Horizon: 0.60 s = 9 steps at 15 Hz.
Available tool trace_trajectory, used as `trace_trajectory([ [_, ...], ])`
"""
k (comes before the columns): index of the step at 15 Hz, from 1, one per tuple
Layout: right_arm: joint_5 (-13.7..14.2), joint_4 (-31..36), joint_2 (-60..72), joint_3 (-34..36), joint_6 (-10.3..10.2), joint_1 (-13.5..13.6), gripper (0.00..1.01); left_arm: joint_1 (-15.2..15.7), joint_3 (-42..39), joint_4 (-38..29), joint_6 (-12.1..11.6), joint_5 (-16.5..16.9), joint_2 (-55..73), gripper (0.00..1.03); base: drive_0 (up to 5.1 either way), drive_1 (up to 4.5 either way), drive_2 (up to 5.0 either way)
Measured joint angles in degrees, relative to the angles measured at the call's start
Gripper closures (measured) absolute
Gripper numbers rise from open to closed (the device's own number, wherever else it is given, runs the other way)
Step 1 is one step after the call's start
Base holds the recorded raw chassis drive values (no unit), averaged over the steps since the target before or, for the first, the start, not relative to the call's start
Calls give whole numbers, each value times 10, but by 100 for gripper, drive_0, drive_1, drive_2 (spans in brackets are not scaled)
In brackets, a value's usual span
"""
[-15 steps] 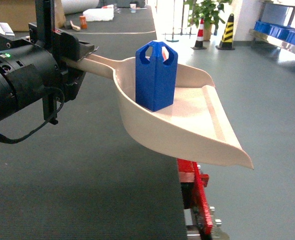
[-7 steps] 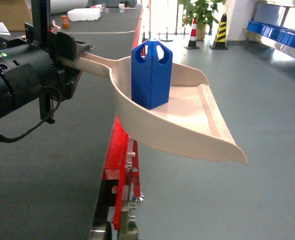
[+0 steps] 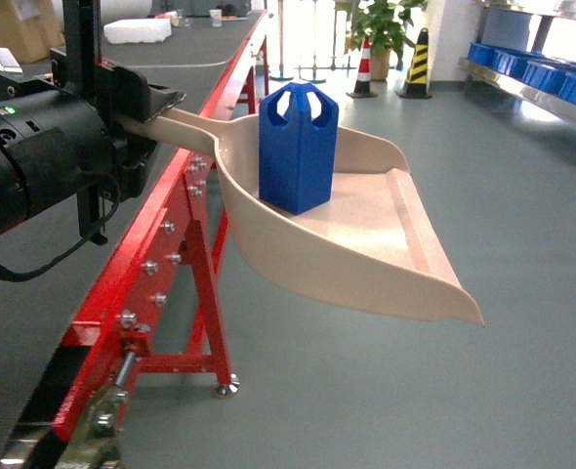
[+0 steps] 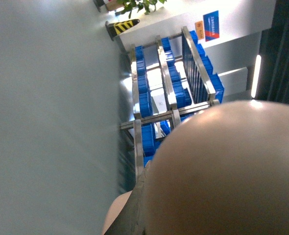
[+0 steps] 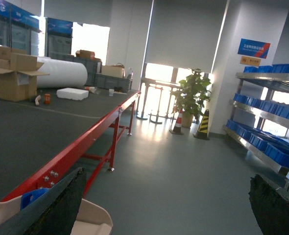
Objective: Place part in tray to right shelf
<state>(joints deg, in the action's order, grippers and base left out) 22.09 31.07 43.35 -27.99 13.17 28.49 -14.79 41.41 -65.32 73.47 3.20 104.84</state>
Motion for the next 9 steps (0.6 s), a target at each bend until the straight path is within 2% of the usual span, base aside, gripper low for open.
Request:
trace_trajectory([
  [9, 0, 0, 0, 0, 0, 0, 3, 0, 0, -3, 0, 0, 0, 89, 507, -238, -238],
])
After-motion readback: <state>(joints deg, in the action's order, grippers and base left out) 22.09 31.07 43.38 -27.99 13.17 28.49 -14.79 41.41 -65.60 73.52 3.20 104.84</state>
